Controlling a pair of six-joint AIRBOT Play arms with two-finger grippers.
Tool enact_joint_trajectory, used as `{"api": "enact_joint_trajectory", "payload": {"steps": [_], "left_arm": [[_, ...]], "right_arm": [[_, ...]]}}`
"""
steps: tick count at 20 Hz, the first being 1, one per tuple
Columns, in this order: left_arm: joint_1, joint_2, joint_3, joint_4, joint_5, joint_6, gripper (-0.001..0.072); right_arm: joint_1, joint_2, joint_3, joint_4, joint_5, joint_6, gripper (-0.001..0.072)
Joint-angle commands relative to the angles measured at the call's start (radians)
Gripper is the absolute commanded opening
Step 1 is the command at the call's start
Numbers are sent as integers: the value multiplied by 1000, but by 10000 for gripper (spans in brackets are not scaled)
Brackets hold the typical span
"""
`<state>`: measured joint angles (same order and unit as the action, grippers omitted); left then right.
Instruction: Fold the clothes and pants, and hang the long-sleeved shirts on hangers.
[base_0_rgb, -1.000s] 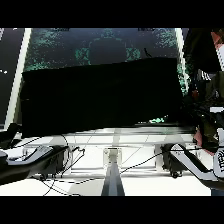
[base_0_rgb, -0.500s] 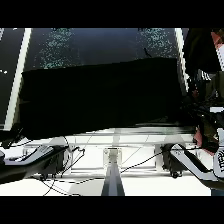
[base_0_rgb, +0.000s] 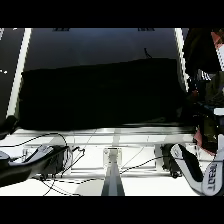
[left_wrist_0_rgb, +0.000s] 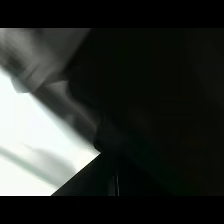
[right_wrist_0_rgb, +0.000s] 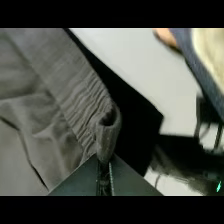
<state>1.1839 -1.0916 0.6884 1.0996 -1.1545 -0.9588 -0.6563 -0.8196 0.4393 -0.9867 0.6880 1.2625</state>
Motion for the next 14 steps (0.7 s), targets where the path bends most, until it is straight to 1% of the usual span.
{"api": "enact_joint_trajectory", "payload": {"steps": [1,2,3,5,7,9,10,12,14], "left_arm": [[0,4,35,-415,-9,139,16],[0,4,41,-489,-9,158,15],[0,4,47,-522,-9,163,15],[0,4,53,-521,-9,164,15],[0,4,53,-501,-10,164,15],[0,4,53,-494,-21,164,15],[0,3,53,-496,-20,164,15],[-7,3,55,-528,7,163,14],[-53,3,71,-544,70,158,12]], "right_arm": [[0,183,42,-66,44,21,18],[0,230,64,-110,62,54,18],[0,277,91,-170,84,96,18],[0,342,147,-278,147,159,18],[0,379,193,-343,240,161,18],[1,383,216,-383,355,161,18],[1,382,216,-383,388,163,18],[1,382,216,-369,387,171,18],[1,373,217,-345,321,230,18]]}}
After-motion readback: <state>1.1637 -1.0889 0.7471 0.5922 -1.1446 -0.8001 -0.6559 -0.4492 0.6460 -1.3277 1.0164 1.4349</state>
